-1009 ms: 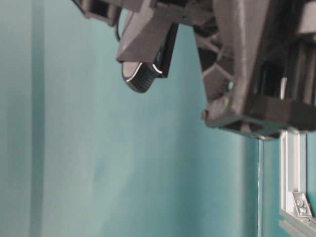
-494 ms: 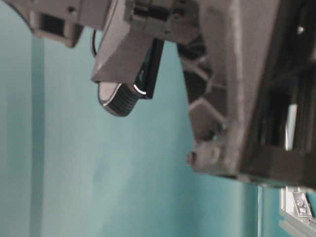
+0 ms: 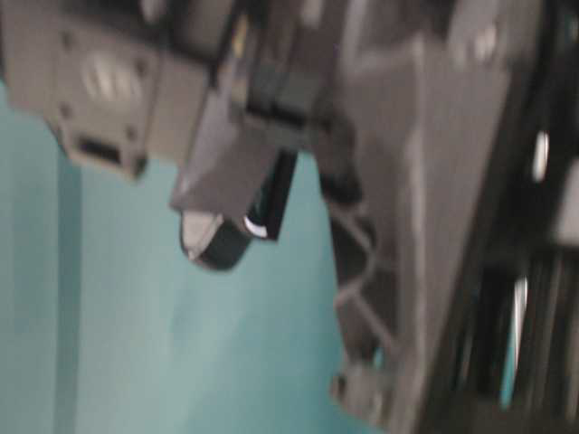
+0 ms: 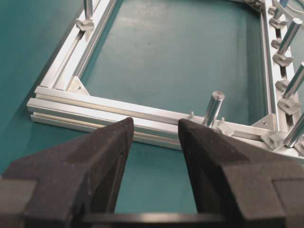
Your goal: Move the cable alternately left and right between 8 closely spaced pins so it hooks onto each one.
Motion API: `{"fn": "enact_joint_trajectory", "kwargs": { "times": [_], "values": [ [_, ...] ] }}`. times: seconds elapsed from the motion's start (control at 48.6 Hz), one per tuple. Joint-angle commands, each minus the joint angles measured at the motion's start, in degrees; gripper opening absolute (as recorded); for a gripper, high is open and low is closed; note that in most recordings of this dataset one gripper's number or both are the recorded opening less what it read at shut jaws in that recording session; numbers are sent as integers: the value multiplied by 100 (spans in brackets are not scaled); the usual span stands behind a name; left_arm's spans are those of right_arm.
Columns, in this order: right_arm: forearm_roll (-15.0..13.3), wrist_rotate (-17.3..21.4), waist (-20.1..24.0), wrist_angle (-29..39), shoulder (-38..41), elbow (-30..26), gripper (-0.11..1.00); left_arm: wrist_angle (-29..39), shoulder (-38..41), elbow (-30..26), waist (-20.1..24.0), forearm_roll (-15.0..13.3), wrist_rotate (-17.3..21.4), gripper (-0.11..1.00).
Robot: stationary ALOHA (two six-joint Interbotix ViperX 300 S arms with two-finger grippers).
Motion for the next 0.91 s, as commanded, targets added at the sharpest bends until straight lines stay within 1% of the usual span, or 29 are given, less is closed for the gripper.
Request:
{"fn": "enact_joint_trajectory", "kwargs": {
  "times": [0.0,0.185,0.432,0.638,0.782,0.885],
  "values": [
    [-44,-62,-53,-149,-26,-229,16,-35,44,-105,18,18,-18,50],
    [-53,-185,-105,-202,132,-457,16,-35,44,-105,18,18,-18,50],
    [-62,-211,-193,-97,176,-483,16,-35,35,-105,18,18,-18,50],
    [-264,-229,-352,62,176,-466,16,-35,44,-105,18,18,-18,50],
    [-308,-255,-466,70,167,-431,16,-35,44,-105,18,18,-18,50],
    [-316,-413,-554,70,176,-422,16,-35,44,-105,18,18,-18,50]
  ]
}}
